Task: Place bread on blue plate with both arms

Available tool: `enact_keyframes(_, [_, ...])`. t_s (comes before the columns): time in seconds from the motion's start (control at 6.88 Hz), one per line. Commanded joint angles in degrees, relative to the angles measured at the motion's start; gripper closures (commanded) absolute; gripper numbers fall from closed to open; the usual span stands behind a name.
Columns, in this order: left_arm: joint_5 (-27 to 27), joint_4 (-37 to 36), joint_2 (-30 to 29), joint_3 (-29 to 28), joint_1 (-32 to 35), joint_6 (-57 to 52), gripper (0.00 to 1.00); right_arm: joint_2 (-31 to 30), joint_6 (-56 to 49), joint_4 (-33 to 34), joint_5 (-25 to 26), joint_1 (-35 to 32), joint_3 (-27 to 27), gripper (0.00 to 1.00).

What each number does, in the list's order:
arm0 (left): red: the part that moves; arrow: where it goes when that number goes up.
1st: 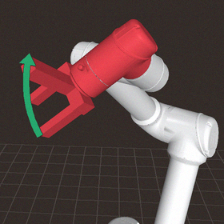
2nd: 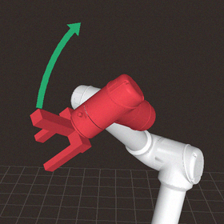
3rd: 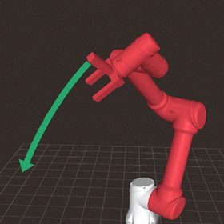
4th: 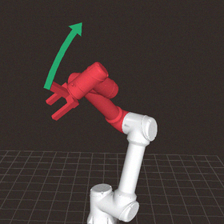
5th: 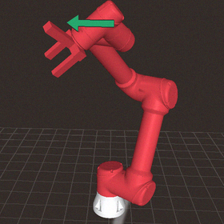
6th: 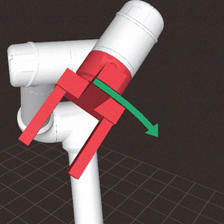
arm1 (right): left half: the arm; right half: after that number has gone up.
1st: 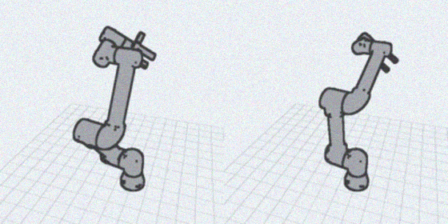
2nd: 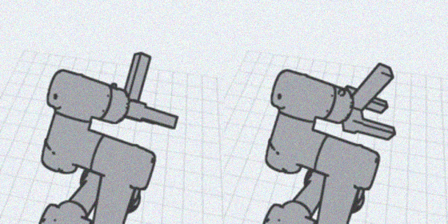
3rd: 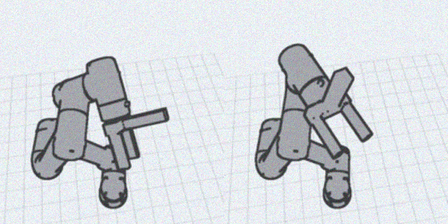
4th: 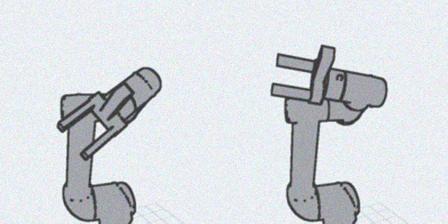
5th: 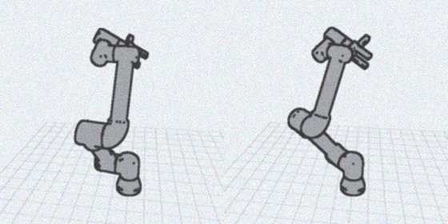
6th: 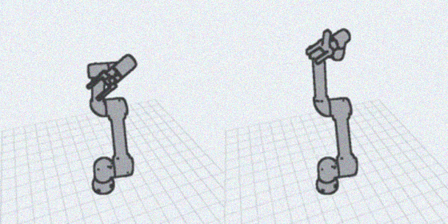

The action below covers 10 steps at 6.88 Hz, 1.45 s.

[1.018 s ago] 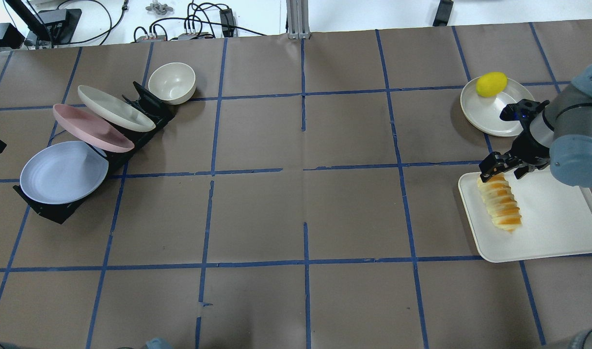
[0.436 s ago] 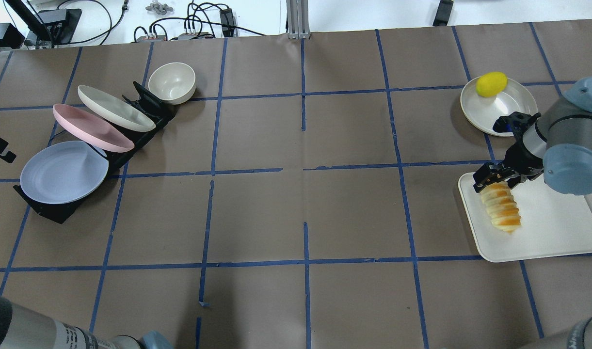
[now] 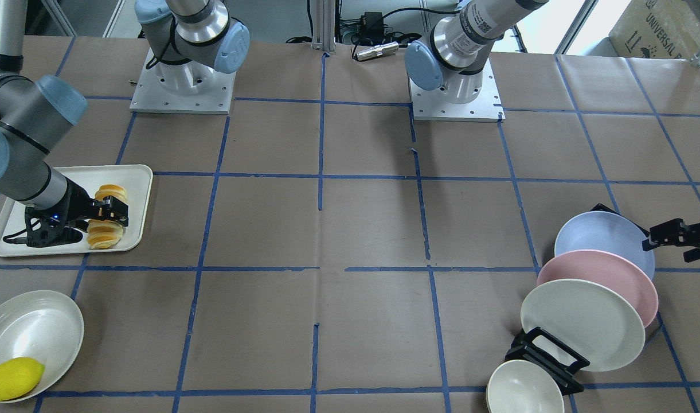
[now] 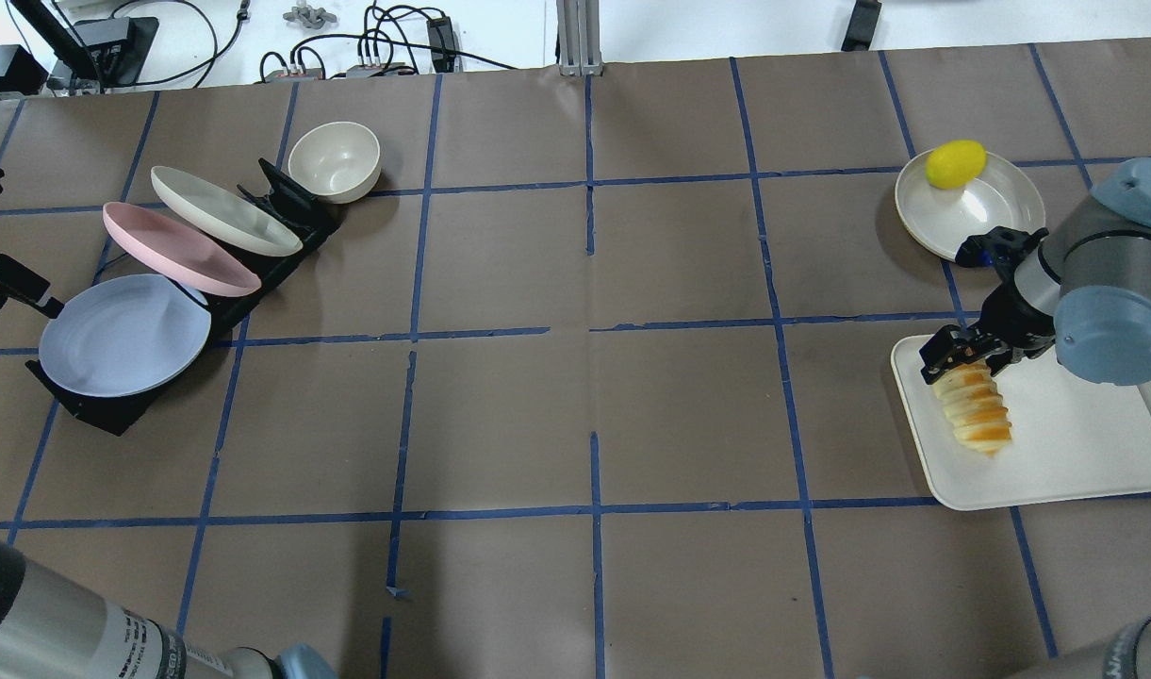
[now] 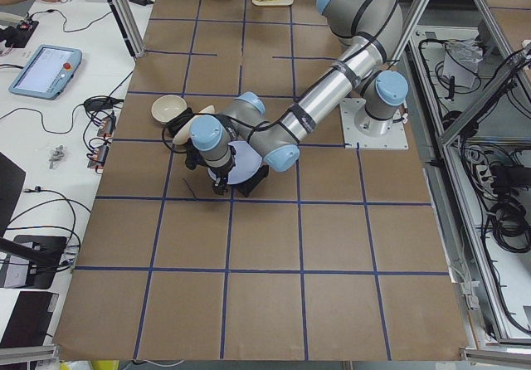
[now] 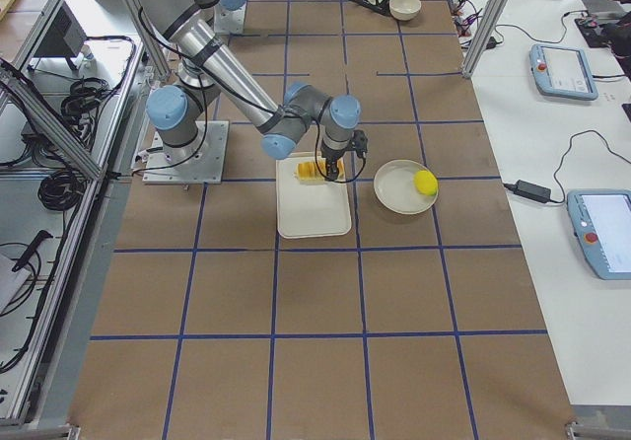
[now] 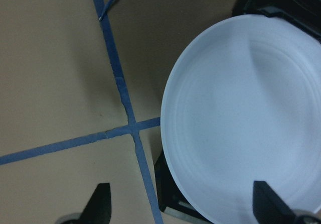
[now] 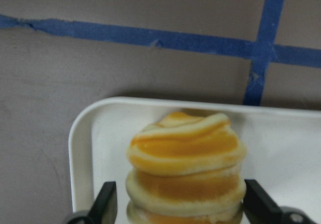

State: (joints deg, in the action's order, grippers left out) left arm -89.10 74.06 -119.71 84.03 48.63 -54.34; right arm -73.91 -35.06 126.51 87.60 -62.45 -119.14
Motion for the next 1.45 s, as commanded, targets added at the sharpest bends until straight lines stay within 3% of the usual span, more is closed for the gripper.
enact_keyframes(0.0, [0.6, -0.1, -3.3, -1.1, 1.0, 0.4, 0.01, -0.3, -1.1, -0.8, -0.1, 0.7, 0.0, 0.19])
enact_keyframes(0.29, [0.2, 0.0, -4.1, -1.1, 1.0, 0.0, 0.07, -0.4, -1.0, -2.2, -0.1, 0.7, 0.0, 0.36])
enact_keyframes(0.44, [-0.1, 0.2, -5.2, -1.1, 0.9, 0.0, 0.1, -1.3, -0.9, -4.9, 0.0, 0.7, -0.1, 0.39])
enact_keyframes(0.58, [-0.3, 0.8, -5.1, -1.2, 0.9, 0.0, 0.36, -2.2, -0.9, -7.1, 0.0, 0.7, -0.1, 0.46])
enact_keyframes(0.73, [-0.5, 0.8, -4.8, -1.2, 0.9, -0.1, 0.61, -2.3, -1.2, -8.3, 0.1, 0.7, -0.1, 0.72])
enact_keyframes(0.87, [-0.5, 0.9, -4.8, -1.2, 0.9, -0.1, 0.76, -2.4, -2.4, -8.3, 0.2, 0.7, 0.0, 0.93])
enact_keyframes(1.02, [-0.5, 1.1, -4.7, -1.2, 0.7, -0.1, 0.85, -2.7, -3.1, -8.2, 0.2, 0.6, 0.5, 0.95])
enact_keyframes(1.31, [-0.5, 2.8, -4.7, -2.6, 0.7, -0.1, 0.9, -5.5, -3.1, -8.3, 0.8, 0.5, 2.7, 0.96])
